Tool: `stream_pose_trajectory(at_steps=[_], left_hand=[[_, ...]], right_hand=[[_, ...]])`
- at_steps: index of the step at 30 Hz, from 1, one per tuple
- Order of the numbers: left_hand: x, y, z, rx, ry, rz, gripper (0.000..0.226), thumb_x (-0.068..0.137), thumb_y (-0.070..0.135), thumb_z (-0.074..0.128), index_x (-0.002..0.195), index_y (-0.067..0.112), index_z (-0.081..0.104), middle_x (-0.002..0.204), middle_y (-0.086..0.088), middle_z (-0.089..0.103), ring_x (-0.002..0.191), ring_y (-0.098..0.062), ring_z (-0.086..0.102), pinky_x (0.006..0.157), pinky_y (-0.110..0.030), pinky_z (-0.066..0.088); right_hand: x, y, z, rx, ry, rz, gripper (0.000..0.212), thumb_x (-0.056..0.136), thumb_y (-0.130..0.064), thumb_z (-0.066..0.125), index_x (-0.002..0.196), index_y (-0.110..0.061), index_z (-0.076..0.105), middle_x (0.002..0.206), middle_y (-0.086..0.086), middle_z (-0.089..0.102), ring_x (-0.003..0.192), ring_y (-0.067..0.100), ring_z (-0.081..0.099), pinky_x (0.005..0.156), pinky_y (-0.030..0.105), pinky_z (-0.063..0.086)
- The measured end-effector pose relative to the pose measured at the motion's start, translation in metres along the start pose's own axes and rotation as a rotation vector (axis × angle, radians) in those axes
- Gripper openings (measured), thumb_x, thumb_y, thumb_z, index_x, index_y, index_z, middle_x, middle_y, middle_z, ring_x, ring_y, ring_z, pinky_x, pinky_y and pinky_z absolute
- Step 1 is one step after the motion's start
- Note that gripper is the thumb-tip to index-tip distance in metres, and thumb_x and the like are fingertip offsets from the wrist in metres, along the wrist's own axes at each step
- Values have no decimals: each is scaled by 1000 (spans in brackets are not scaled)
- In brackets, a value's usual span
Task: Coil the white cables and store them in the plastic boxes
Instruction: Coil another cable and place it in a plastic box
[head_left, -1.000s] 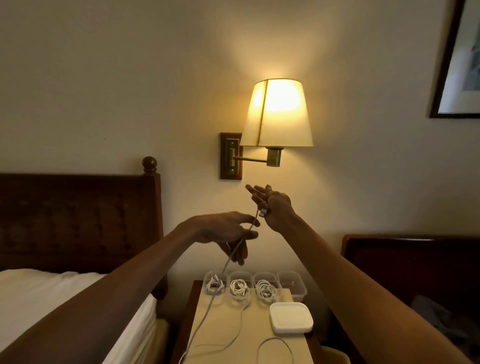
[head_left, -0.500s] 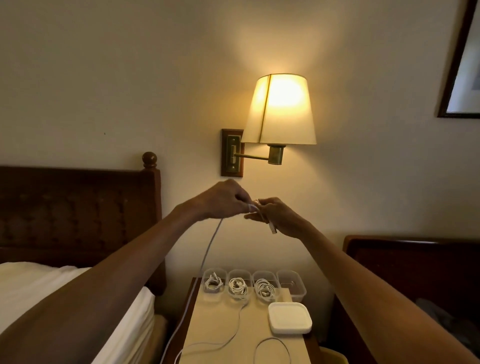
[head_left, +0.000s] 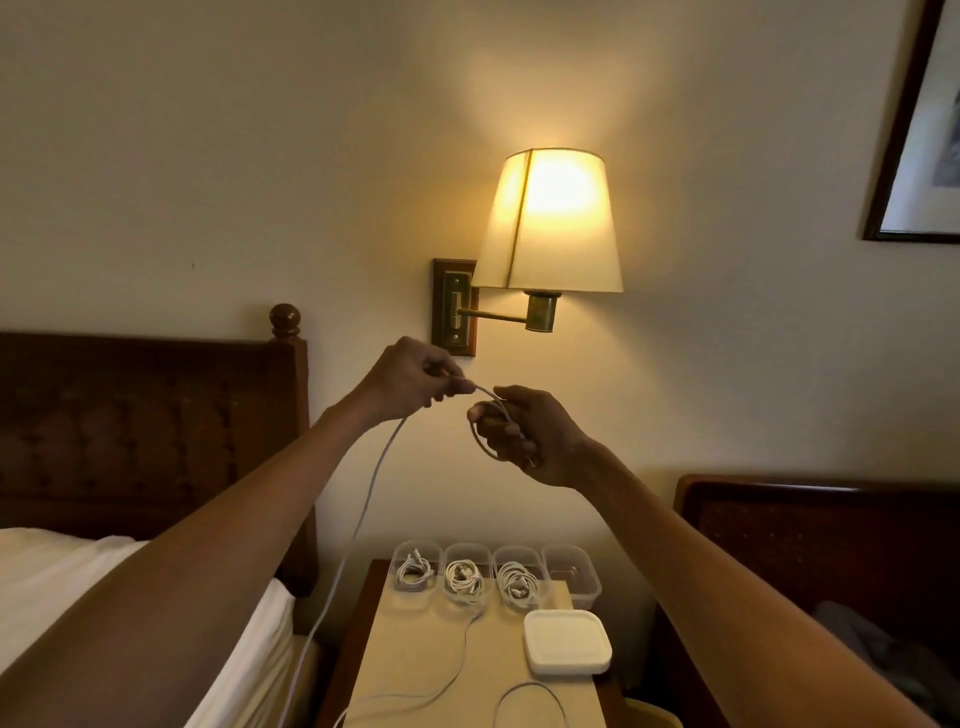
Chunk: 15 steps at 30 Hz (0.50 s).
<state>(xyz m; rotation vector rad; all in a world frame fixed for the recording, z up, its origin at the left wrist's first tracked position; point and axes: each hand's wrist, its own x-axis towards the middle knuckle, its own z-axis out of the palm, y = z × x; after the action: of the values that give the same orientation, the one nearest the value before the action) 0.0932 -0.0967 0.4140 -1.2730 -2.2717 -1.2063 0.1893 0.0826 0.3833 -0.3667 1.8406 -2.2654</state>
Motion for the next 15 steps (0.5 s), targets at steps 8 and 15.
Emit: stream_pose_trajectory(at_steps=[8, 15], left_hand=[[-23, -25, 33, -192, -161, -264, 25, 104, 16, 43, 100, 10, 67, 77, -10, 56, 62, -26, 54, 59, -35, 53], [-36, -5, 44, -240, -447, -425, 28, 107, 25, 37, 108, 10, 62, 78, -14, 58, 64, -25, 59, 70, -41, 58]], right_hand=[[3, -18, 2, 195, 167, -170, 43, 106, -28, 35, 131, 2, 52, 86, 5, 64, 66, 9, 58, 59, 15, 50], [9, -20, 2, -1, 203, -219, 48, 102, -31, 42, 140, 0, 43, 142, 17, 50, 121, 28, 58, 97, 32, 51]])
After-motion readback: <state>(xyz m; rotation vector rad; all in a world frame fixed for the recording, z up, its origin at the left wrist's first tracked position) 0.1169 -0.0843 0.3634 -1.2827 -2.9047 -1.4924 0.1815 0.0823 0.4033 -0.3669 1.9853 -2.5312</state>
